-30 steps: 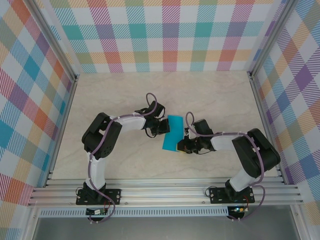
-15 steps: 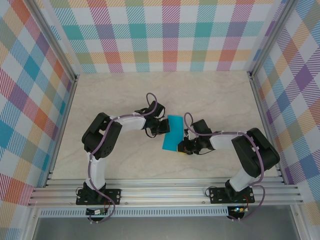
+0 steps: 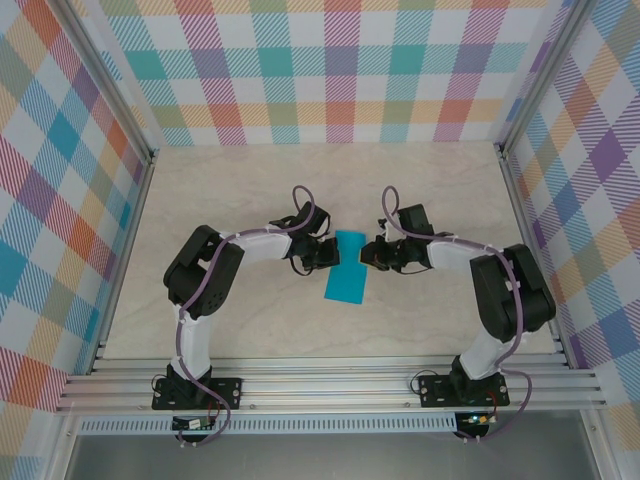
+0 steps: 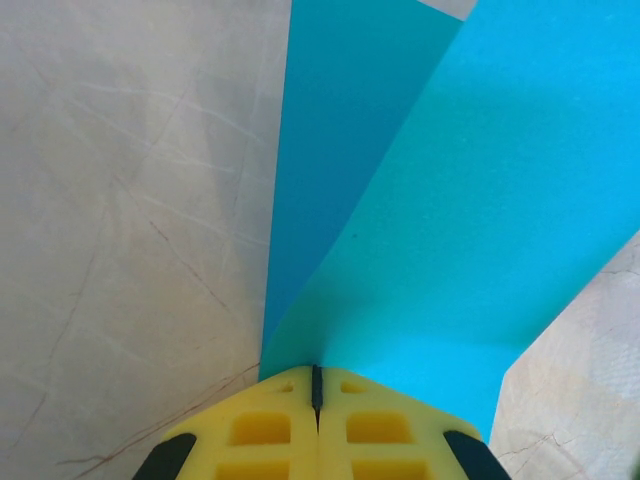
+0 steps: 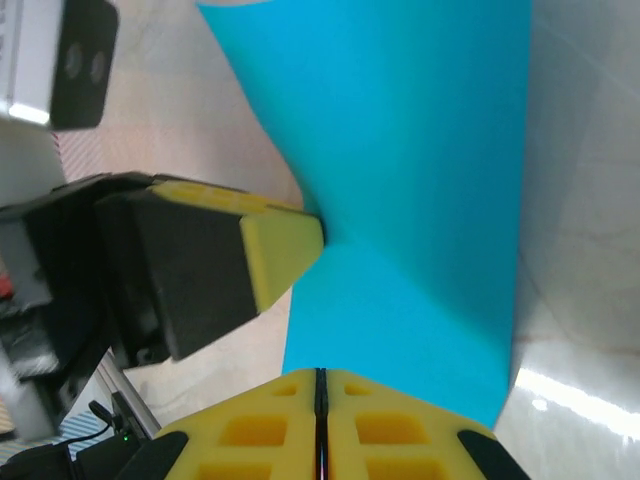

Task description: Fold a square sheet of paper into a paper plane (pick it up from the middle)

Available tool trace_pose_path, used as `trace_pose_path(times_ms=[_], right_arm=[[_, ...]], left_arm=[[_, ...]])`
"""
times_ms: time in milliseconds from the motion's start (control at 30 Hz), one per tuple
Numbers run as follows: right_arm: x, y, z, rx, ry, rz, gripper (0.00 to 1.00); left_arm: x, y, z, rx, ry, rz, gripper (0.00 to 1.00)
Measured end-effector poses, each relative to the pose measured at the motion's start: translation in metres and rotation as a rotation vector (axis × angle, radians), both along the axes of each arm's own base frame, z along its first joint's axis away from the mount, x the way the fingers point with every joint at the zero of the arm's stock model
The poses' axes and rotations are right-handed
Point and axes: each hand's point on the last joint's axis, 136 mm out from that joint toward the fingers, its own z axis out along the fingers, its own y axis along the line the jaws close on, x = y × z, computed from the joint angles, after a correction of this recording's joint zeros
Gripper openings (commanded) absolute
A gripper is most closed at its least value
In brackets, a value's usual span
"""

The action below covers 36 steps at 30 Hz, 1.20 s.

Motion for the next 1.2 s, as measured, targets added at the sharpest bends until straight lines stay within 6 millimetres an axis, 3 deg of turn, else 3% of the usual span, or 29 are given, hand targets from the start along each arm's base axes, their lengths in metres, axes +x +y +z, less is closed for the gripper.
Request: trace_pose_path(times_ms=[433, 800, 1067, 1200], right_arm=[[-0.002, -0.004, -0.045, -0.049, 0.090, 0.014, 0.10], [0.000, -0.005, -0.039, -0.040, 0.083, 0.011, 0.10], [0.031, -0.005, -0.013, -0.011, -0.001, -0.003, 0.10], [0.035, -0.006, -0.016, -0.016, -0.004, -0.002, 0.10]], left_arm=[[0.000, 0.000, 0.000, 0.000, -0.001, -0.003, 0.00], [0.000, 0.000, 0.000, 0.001, -0.002, -0.003, 0.00], [0.000, 0.000, 0.000, 0.001, -0.002, -0.003, 0.00], [0.000, 0.000, 0.000, 0.001, -0.003, -0.005, 0.00]])
